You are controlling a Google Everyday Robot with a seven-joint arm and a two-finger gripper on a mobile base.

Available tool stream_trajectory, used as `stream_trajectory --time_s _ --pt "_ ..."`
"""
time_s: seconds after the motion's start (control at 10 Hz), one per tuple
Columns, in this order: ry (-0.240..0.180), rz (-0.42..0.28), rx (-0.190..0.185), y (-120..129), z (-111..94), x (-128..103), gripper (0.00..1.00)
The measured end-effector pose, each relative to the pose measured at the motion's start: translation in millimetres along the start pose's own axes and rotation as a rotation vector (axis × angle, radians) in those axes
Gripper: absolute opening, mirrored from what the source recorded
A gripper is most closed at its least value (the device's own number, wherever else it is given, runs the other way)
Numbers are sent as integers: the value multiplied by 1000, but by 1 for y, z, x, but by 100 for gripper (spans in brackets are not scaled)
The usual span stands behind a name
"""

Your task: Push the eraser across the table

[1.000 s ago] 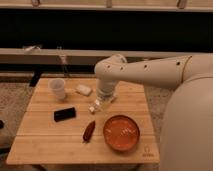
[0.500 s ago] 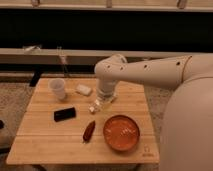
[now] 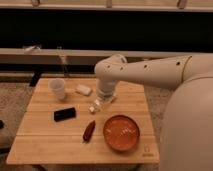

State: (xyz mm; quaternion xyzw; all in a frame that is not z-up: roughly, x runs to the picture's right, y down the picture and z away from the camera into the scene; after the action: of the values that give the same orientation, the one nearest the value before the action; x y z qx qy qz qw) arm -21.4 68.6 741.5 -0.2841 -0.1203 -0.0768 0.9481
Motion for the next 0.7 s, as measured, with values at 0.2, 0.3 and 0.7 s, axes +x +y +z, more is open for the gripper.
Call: stream_trajectory --time_s 0.2,0.3,0.7 --pt "28 -24 -3 1 4 -3 70" --pt "59 -63 -8 -1 10 -17 70" --pt "162 -216 -33 -3 43 -72 70"
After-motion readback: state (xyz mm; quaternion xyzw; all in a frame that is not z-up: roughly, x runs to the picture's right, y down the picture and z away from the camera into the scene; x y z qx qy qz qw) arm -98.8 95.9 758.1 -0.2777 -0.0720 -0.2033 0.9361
